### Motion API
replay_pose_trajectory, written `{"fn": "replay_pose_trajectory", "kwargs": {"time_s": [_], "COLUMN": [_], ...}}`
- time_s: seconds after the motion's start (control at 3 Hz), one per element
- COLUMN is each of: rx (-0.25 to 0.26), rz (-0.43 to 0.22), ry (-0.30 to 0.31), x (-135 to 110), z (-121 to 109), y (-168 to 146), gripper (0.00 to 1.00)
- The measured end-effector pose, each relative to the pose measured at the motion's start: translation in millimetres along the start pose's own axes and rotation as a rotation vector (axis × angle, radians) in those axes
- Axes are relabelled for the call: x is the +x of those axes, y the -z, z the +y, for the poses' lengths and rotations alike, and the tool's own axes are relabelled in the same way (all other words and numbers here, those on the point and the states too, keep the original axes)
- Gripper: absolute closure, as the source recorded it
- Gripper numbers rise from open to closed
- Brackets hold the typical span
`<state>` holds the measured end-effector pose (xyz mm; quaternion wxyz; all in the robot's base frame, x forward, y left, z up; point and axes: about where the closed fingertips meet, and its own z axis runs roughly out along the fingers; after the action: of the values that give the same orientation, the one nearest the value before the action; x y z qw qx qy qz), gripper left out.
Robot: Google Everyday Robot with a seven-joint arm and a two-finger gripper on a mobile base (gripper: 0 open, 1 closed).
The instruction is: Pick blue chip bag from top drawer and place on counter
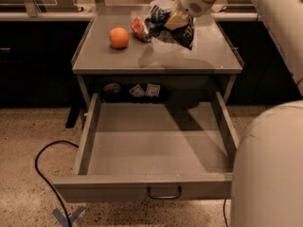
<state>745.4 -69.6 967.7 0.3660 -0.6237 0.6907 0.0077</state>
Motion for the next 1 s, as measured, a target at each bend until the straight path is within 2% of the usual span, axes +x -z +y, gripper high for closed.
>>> {"fn": "replay_pose_trajectory", "kwargs": {"time_s": [0.33, 0.67, 1.0], "rx": [0.119, 0.158, 0.096], "rz": [0.127, 0.218, 0.247], "ry": [-0.121, -0.209, -0.324], "x": [34.7, 64.7, 106.4], "z": [-44.0, -60.6, -49.9], "y": [-19.8, -42.1, -77.1], "gripper": [1.0, 1.0, 1.0]}}
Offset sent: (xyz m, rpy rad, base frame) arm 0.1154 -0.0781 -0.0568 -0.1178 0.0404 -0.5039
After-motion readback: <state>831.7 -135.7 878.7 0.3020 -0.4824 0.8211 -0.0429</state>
